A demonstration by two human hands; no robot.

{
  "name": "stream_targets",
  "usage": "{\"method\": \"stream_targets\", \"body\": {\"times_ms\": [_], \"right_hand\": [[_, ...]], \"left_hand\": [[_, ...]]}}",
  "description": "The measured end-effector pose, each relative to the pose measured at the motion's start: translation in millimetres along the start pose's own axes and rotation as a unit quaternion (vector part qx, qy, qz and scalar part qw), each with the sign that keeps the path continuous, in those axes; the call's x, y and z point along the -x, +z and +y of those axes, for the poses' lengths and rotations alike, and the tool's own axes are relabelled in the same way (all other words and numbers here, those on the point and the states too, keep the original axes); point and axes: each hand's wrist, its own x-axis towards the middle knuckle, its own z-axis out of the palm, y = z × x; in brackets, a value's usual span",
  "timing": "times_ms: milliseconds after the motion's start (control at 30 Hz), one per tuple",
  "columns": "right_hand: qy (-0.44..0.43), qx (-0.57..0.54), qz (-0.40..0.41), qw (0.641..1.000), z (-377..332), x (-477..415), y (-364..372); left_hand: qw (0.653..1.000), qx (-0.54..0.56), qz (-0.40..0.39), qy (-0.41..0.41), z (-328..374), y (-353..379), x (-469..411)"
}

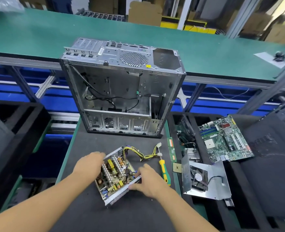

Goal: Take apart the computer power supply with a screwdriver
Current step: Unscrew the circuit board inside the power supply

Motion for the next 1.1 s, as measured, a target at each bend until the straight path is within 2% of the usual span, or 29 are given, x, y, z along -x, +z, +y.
{"method": "stream_targets", "body": {"times_ms": [67, 133, 200, 300, 333, 367, 433, 467, 567, 733, 800, 933, 1100], "right_hand": [[-0.044, 0.017, 0.009, 0.999, -4, 4, 4], [-0.072, -0.026, 0.000, 0.997, -13, 13, 16], [-0.038, -0.070, 0.032, 0.996, -17, 18, 25], [0.064, -0.051, 0.227, 0.970, 3, 13, 21], [0.101, -0.014, 0.283, 0.954, 15, 12, 16], [0.140, 0.035, 0.307, 0.941, 28, 9, 12], [0.214, 0.110, 0.272, 0.932, 54, 0, 7], [0.232, 0.114, 0.245, 0.935, 65, -5, 6], [0.217, 0.044, 0.169, 0.960, 87, -16, 7], [0.204, 0.144, 0.144, 0.958, 91, -22, 15], [0.219, 0.152, 0.150, 0.952, 85, -19, 16], [0.266, -0.020, 0.125, 0.956, 73, -7, 19], [0.273, -0.105, 0.100, 0.951, 72, 10, 25]], "left_hand": [[0.999, -0.037, 0.017, 0.005, -4, -2, -6], [0.996, -0.069, 0.044, 0.021, -5, -4, -15], [0.993, -0.081, 0.068, 0.042, -4, -6, -24], [0.990, -0.101, 0.072, 0.064, -7, -6, -36], [0.989, -0.105, 0.073, 0.069, -8, -5, -37], [0.989, -0.104, 0.076, 0.073, -8, -4, -37], [0.988, -0.099, 0.085, 0.077, -9, -2, -36], [0.988, -0.096, 0.090, 0.080, -9, -1, -36], [0.989, -0.090, 0.090, 0.073, -9, 2, -33], [0.989, -0.104, 0.075, 0.072, -9, 5, -27], [0.990, -0.101, 0.075, 0.071, -9, 8, -27], [0.991, -0.066, 0.098, 0.063, -3, 10, -27], [0.984, 0.008, 0.155, 0.086, 13, 17, -15]]}}
